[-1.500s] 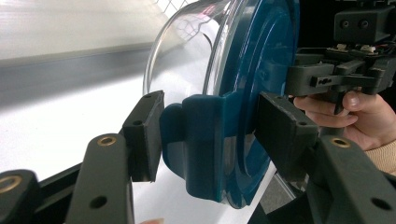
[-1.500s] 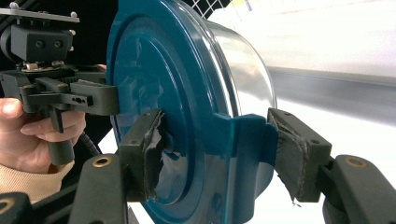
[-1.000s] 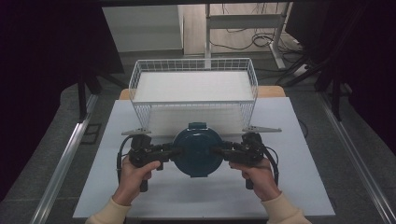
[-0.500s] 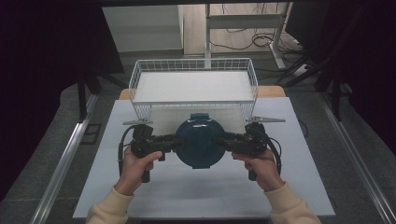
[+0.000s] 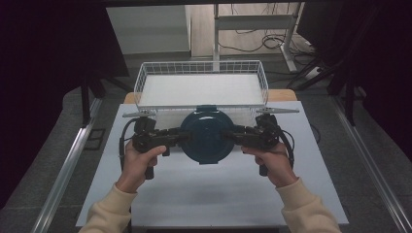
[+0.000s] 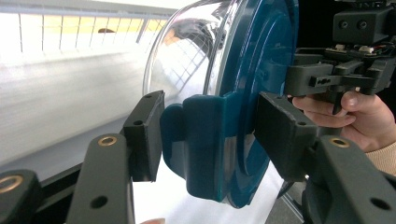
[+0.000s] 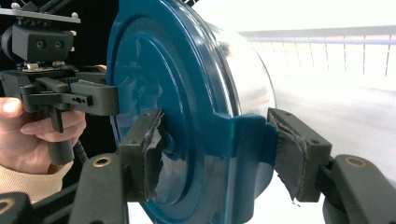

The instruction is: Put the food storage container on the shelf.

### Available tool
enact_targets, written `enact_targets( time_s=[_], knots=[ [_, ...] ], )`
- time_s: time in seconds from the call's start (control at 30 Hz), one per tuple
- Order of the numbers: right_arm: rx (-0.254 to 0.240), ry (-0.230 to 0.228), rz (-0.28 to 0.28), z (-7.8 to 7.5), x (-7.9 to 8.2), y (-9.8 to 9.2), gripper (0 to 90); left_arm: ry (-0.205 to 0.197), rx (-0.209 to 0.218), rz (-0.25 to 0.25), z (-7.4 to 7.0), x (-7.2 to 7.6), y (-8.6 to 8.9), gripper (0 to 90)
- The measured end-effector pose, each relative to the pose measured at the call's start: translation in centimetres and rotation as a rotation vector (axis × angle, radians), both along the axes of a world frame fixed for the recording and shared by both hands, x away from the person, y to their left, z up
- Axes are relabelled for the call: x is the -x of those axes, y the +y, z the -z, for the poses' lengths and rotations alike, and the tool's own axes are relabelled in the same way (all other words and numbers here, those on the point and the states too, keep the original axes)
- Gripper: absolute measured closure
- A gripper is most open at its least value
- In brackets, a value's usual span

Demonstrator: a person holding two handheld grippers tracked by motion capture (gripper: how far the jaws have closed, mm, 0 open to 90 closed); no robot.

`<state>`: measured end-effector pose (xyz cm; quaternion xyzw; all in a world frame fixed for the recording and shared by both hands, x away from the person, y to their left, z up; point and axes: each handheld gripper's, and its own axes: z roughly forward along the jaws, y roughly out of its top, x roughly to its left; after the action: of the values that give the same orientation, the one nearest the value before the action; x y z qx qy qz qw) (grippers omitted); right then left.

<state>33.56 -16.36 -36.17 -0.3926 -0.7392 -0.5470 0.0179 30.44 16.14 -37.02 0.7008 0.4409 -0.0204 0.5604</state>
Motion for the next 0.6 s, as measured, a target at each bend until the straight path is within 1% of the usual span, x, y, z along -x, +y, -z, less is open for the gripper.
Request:
enact_targets(
  time_s=[0.13, 0.23, 0.33, 0.4, 0.6],
  knots=[
    [0.0, -0.009, 0.0, -0.8, -0.3, 0.1, 38.3, -0.004, 0.004, -0.004, -0.7, -0.3, 0.1, 43.8],
    [-0.002, -0.014, -0.002, -1.3, -0.6, 0.2, 38.3, -0.017, 0.002, -0.007, -1.4, -0.6, 0.2, 43.8],
    [-0.005, -0.018, -0.005, -1.9, -1.0, 0.4, 38.3, -0.024, 0.002, -0.01, -1.9, -0.8, 0.4, 43.8],
    [-0.004, -0.03, -0.006, -2.4, -1.3, 0.5, 38.2, -0.027, 0.008, -0.014, -2.3, -1.1, 0.5, 43.8],
    [-0.004, -0.045, -0.01, -3.5, -2.3, 0.8, 38.3, -0.037, 0.009, -0.021, -3.3, -1.9, 0.8, 43.9]
  ],
)
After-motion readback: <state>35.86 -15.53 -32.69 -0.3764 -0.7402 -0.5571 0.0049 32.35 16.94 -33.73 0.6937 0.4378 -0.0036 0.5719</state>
